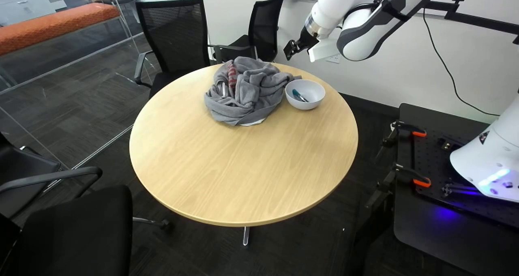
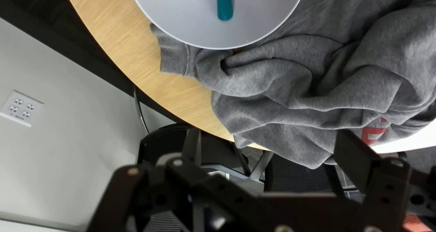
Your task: Put the green marker inside the grey bowl
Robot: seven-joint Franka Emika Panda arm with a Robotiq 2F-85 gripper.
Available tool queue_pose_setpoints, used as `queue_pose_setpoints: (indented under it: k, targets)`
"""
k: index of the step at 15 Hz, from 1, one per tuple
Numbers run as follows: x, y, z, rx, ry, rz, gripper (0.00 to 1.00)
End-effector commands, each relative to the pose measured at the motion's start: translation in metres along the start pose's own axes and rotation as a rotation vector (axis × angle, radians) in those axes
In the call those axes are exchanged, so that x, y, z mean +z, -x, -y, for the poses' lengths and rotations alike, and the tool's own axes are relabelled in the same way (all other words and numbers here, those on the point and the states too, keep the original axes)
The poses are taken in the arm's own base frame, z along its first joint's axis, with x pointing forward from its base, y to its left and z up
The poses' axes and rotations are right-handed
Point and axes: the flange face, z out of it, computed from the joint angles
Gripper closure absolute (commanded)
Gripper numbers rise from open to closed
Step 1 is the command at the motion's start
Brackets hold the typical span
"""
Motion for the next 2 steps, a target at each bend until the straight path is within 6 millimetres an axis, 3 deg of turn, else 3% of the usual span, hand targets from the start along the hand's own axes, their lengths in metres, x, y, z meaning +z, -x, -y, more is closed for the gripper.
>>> queue_pose_setpoints:
  k: [1, 2]
  targets:
    - [0.0002, -0.0001, -0.0002, 0.0, 0.0, 0.0, 0.0]
    - [0.0004, -0.0002, -0.0006, 0.001, 0.001, 0.0, 0.0]
